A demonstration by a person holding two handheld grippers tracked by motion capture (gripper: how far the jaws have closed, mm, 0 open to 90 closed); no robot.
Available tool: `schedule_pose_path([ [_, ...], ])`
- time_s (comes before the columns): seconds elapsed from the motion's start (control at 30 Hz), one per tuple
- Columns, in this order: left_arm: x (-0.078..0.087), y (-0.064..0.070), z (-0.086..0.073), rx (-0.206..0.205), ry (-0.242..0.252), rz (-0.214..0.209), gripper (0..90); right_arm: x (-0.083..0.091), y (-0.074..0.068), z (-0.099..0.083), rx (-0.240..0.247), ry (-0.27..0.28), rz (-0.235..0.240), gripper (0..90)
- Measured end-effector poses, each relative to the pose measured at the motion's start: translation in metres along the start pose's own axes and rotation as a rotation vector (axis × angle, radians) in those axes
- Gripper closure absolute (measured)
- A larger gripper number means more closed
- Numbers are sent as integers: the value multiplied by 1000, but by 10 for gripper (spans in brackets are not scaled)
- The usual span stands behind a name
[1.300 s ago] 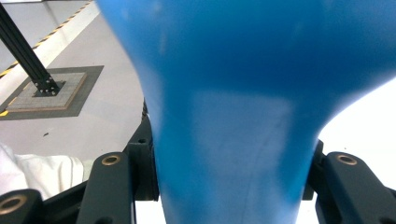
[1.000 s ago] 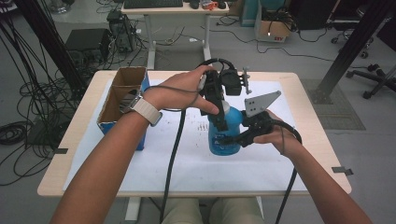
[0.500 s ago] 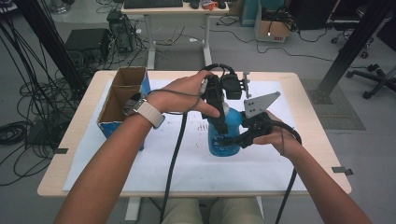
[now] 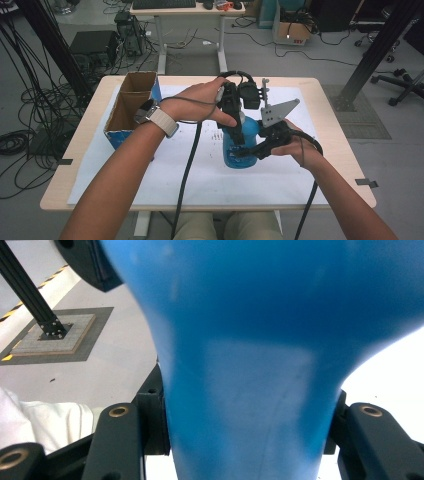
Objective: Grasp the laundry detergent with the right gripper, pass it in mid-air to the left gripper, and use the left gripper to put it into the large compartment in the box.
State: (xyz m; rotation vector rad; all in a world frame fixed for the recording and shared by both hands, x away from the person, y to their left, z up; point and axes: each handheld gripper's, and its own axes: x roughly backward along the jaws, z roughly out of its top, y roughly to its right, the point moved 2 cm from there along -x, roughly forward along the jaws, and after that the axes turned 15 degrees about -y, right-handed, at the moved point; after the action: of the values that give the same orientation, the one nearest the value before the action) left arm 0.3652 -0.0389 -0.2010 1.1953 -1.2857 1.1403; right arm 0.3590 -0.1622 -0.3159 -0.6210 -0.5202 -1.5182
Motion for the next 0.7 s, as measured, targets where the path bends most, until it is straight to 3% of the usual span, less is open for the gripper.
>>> schedule_pose_path([
  [0.4, -3, -1, 0, -5, 3, -22, 368, 0, 0, -1, 15, -5, 6, 435],
  [0.7, -6, -2, -1, -3, -13, -18, 374, -3, 1, -1, 14, -11, 4, 436],
])
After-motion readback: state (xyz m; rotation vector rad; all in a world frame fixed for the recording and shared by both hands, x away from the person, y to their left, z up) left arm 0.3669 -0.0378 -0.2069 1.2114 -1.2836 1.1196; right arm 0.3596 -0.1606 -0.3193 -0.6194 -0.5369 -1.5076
